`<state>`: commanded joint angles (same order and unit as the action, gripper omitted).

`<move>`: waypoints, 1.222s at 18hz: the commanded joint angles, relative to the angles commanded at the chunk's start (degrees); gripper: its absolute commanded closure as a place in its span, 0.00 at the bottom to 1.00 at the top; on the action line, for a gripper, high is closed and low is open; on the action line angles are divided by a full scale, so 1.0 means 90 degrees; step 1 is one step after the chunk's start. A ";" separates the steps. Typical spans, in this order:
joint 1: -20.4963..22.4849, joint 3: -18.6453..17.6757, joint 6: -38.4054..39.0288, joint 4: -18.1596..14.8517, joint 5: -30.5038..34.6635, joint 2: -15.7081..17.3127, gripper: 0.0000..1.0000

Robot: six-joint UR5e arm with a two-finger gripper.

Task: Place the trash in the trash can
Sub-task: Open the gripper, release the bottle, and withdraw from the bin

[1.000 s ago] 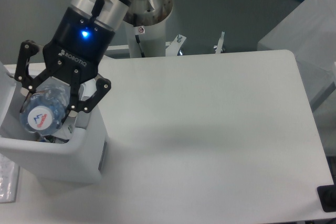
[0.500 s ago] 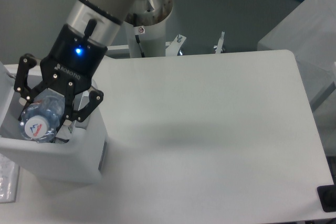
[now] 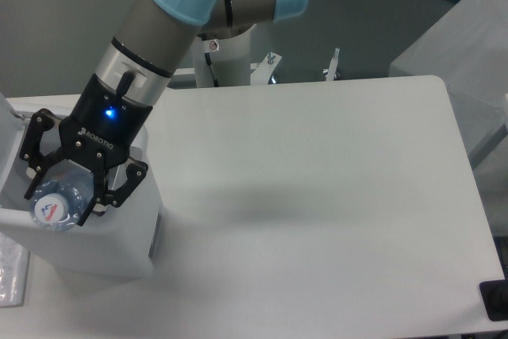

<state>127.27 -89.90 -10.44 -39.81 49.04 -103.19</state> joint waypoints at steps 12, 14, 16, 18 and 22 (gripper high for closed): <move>0.1112 0.0193 -0.0442 -0.0010 0.0323 -0.0126 0.00; 0.1327 0.0495 -0.0432 -0.0010 0.0313 -0.0223 0.00; 0.1629 0.0779 -0.0393 -0.0019 0.0313 -0.0438 0.00; 0.2010 0.0819 -0.0471 -0.0020 0.0303 -0.0653 0.00; 0.2431 0.0799 -0.1114 -0.0039 0.0332 -0.1053 0.00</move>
<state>149.15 -82.71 -20.46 -40.17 52.03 -112.67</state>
